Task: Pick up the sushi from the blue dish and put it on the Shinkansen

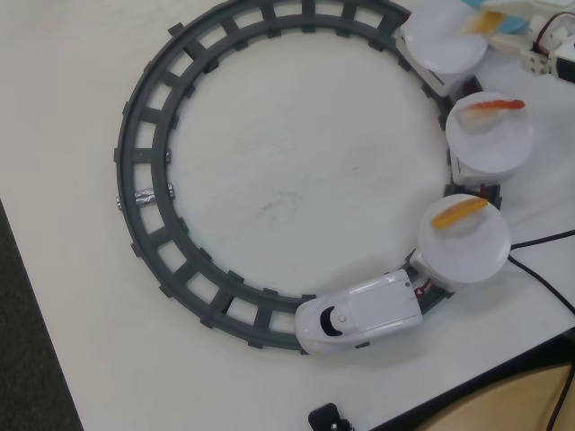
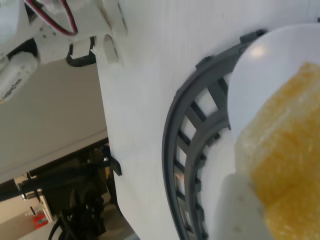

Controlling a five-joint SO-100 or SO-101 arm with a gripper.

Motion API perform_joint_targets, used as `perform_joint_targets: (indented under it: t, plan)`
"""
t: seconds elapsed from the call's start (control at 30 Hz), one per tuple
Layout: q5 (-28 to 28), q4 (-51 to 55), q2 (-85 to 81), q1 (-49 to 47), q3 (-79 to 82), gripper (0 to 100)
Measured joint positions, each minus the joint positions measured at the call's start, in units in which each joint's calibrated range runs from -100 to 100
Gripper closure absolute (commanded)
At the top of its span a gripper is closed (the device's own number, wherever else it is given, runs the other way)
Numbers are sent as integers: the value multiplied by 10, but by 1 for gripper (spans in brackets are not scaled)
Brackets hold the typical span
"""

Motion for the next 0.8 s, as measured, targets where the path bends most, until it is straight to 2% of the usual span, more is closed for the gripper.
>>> perform_joint_targets:
  t: [0.07, 0.17, 0.8]
  plan:
    - [0, 0, 0, -3, 0, 87]
    - [0, 0, 0, -3, 0, 84]
    - [0, -2, -1, -4, 57, 84]
